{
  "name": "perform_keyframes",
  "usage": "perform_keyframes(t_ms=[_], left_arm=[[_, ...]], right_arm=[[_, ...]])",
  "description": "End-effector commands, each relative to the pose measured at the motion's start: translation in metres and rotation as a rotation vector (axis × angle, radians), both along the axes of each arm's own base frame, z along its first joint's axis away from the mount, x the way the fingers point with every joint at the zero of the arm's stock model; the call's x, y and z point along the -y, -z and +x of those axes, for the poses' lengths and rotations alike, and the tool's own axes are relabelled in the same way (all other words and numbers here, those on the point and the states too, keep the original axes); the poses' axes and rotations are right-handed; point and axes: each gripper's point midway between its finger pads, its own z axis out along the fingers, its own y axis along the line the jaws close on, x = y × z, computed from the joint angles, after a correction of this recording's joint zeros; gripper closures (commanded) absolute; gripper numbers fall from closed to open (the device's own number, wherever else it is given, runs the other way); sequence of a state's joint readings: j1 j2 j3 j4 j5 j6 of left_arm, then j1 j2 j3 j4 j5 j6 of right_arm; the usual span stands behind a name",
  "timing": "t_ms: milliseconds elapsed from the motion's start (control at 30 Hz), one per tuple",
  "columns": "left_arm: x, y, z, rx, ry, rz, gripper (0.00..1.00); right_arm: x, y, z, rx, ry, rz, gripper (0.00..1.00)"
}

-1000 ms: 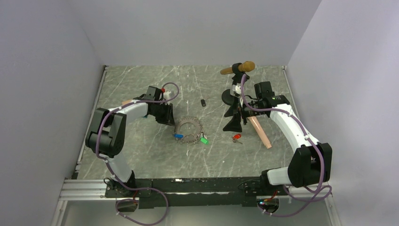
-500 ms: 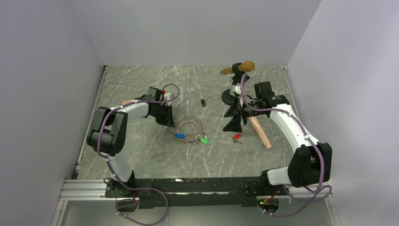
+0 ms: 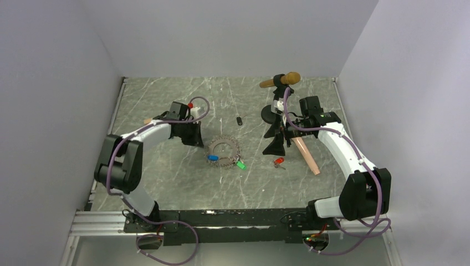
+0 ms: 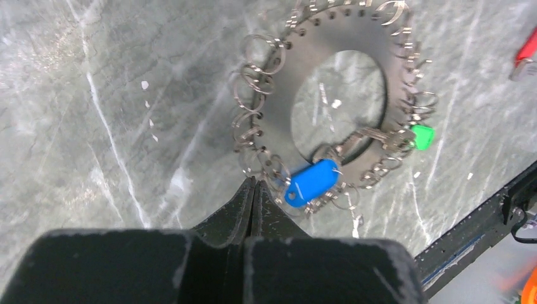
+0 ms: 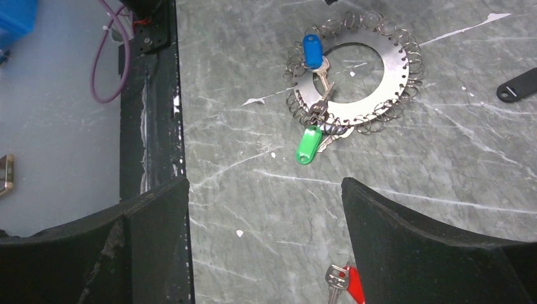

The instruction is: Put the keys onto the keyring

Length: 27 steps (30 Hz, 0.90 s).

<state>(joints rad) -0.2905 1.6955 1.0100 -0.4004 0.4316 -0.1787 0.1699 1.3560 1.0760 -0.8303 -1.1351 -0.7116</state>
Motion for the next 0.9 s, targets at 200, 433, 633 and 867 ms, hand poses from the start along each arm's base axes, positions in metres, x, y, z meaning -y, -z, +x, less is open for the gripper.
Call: perform_keyframes(t_ms=[200, 433, 633, 867], left_arm=[[0.007, -0.056, 0.006, 0.254, 0.049, 0.010, 1.00], [0.000, -0.014, 0.008, 0.114, 0.032, 0.097, 0.58], [0.004, 0.001, 0.021, 0.092, 0.033, 0.105, 0.55], [0.003, -0.001, 0.032, 0.095, 0.012, 0.060, 0.57]], right_arm=[[-0.004, -0.010, 0.003, 0.038, -0.026, 0.025, 0.04], [-0.004, -0.010, 0.002, 0.039, -0.029, 0.026, 0.04], [-0.004, -0.009, 0.002, 0.036, -0.029, 0.025, 0.04], [-0.004, -0.008, 0.002, 0.029, -0.032, 0.023, 0.04]])
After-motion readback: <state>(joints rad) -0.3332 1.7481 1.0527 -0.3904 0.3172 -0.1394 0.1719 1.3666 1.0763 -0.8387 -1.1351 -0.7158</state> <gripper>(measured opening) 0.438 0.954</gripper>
